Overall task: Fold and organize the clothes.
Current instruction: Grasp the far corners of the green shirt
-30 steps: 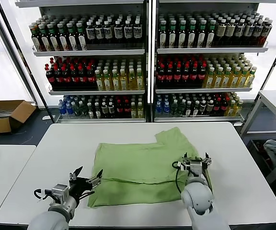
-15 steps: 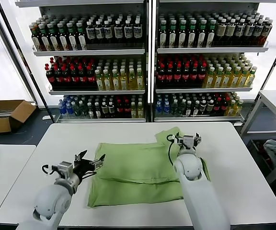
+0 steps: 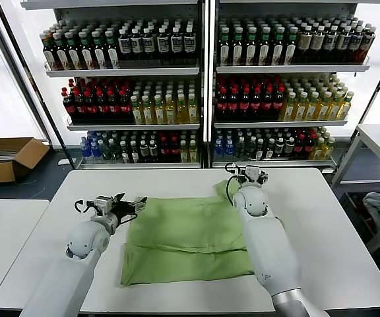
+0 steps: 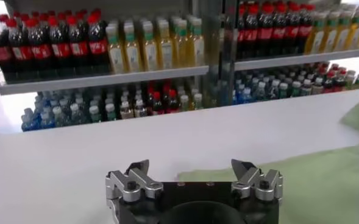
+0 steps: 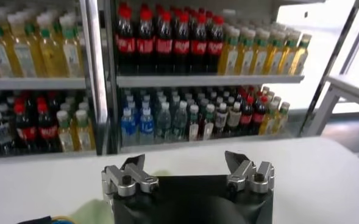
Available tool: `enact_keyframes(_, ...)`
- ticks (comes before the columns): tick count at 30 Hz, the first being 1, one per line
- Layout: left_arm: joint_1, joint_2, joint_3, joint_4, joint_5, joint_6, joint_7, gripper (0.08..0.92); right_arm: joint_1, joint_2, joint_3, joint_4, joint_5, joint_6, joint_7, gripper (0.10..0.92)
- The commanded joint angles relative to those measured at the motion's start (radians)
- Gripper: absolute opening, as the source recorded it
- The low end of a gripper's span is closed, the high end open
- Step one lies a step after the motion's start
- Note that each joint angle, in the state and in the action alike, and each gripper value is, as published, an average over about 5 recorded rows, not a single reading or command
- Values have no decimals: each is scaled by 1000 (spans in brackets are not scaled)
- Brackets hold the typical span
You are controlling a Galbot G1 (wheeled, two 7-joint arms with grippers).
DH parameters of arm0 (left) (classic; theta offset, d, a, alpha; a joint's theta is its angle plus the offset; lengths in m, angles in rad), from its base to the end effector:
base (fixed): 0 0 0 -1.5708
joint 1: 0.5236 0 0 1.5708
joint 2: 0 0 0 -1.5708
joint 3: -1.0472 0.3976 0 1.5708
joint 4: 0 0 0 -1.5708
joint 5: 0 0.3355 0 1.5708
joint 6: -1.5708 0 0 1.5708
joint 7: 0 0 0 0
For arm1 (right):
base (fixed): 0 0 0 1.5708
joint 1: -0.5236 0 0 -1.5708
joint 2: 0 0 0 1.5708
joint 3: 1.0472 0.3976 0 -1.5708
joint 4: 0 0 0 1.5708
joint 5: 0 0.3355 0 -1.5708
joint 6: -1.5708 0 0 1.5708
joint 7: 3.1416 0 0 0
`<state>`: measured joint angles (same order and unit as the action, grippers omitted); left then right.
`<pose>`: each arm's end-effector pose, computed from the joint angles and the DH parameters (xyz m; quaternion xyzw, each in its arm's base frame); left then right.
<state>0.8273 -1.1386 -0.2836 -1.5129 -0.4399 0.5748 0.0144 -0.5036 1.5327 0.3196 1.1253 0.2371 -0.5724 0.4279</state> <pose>0.4074 0.1024 -0.3311 -0.0959 -0.9626 -0.0351 0.2508 0.5352 0.0406 -0.3123 -0.1099 -0.9629 0.0260 0.2453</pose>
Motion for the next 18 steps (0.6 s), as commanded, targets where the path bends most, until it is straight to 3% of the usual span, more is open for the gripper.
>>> enact_keyframes(1, -125, -24, 43, 200, 5, 2, 1, 823, 50, 25, 11, -155, 1, 12, -18, 823)
enact_keyframes(18, -137, -56, 59, 249, 25, 3, -2, 823, 89, 35, 16, -244, -11, 42, -39, 823)
